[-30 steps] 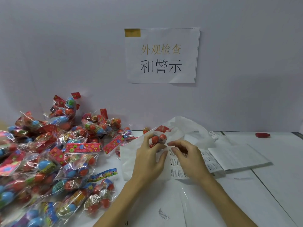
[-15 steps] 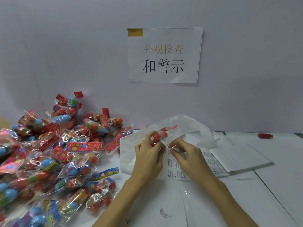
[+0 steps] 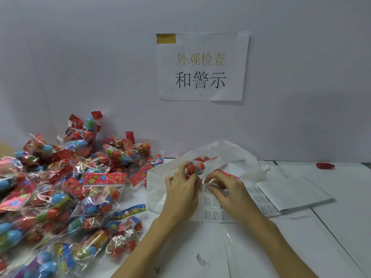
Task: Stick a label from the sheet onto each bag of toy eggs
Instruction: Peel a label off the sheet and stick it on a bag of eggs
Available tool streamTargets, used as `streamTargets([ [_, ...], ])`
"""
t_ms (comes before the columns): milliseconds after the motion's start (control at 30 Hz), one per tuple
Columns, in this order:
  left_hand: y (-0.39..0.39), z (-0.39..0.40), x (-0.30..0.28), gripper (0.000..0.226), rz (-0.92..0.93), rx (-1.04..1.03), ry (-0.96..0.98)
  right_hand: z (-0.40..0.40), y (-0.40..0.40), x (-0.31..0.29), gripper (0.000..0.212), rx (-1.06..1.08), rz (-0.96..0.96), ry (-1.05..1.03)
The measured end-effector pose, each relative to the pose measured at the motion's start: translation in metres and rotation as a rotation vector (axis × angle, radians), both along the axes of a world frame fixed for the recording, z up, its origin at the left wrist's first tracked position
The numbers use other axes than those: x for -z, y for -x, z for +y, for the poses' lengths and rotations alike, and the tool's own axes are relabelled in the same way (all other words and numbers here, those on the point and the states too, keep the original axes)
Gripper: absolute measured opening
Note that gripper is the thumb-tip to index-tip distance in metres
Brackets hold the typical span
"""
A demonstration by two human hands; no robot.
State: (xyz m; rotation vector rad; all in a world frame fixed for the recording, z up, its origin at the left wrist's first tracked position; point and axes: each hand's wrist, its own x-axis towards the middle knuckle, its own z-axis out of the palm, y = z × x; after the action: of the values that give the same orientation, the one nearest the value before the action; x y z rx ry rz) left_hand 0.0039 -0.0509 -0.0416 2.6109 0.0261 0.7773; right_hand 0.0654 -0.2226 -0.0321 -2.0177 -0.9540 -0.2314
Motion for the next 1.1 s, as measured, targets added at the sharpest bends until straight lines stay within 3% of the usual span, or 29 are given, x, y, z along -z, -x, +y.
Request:
streamTargets([
  [1100, -0.0005, 0.0001, 0.0038, 0.023, 0.005, 0.013, 0.029, 0.0006, -0.0017, 0.0060, 0.018, -0.027, 0.061, 0.009],
])
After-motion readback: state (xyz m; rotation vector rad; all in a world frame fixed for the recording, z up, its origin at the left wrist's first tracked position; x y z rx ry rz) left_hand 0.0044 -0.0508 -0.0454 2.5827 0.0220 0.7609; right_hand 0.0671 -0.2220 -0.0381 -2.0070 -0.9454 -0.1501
